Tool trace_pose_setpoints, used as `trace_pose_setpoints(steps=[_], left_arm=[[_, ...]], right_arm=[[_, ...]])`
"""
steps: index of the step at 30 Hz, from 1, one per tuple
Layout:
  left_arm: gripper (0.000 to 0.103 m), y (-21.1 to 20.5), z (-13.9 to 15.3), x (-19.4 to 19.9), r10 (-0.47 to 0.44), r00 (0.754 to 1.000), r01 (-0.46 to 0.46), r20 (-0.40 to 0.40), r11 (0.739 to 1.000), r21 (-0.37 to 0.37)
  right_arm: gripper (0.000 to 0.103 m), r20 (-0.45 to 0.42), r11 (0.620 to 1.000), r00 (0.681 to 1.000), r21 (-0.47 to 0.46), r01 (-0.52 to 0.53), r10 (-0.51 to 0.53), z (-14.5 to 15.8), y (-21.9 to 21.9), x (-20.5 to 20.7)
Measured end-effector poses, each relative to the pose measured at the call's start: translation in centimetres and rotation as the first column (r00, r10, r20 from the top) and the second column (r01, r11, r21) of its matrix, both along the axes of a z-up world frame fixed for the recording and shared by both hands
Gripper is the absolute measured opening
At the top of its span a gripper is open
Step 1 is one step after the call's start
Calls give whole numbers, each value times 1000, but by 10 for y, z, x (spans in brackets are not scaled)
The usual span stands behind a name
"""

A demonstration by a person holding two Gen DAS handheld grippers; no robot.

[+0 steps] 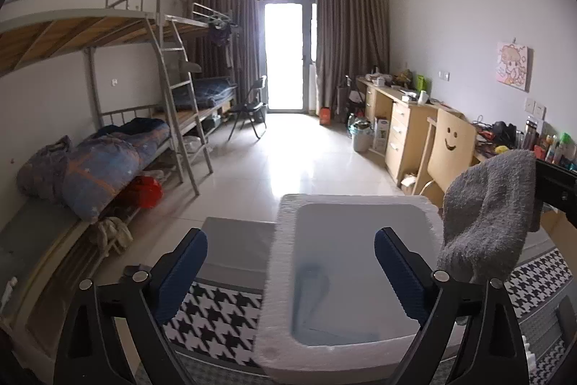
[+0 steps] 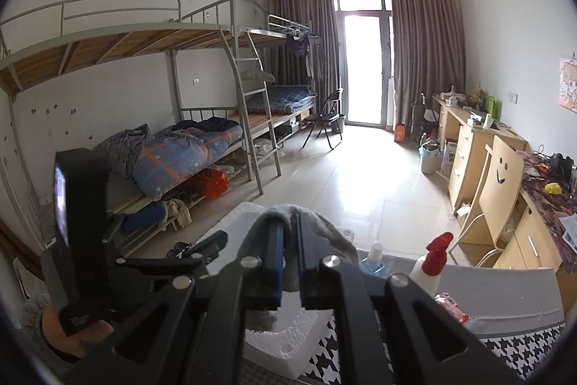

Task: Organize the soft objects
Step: 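Open the left gripper to drop the blue mask into the foam box, then lower the grey cloth into the foam box and open the right gripper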

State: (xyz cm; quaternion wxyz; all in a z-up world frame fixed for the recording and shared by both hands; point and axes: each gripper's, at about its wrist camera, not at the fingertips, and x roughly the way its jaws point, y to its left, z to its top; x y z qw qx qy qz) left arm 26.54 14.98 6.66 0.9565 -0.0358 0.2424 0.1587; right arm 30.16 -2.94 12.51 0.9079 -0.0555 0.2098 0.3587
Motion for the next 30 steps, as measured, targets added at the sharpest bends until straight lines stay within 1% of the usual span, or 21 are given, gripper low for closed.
trace_pose_setpoints(steps=[6,11,14,20,22,26,28,30], left_arm=[[97,4,-1,-7,12,1000,-12,1,1000,6],[98,9,-3,-9,15,1000,-15,1,1000,-3],[102,11,-4,-11,17,1000,-17,-1,1000,-3],[102,12,-5,-13,11,1000,-11,-12,1000,21],[102,14,-4,-17,1,1000,-1,5,1000,15],[102,18,-4,-20,42,999,-42,6,999,13],[102,20,-4,-21,38,999,-38,13,999,-2],[102,22,-5,-21,55,999,-55,0,998,-8]], right_arm=[[9,-24,1000,1000,-13,-17,16,-4,11,5],[9,-42,999,999,-28,-31,29,-8,19,8],[9,-47,999,998,-36,-34,32,-10,24,10],[9,-66,997,997,-57,-42,39,-15,32,15],[9,-66,997,997,-68,-44,39,-16,35,16],[9,-78,996,996,-81,-44,37,-18,41,19],[9,-77,996,996,-85,-41,35,-19,43,19],[9,-80,995,996,-93,-37,29,-20,44,21]])
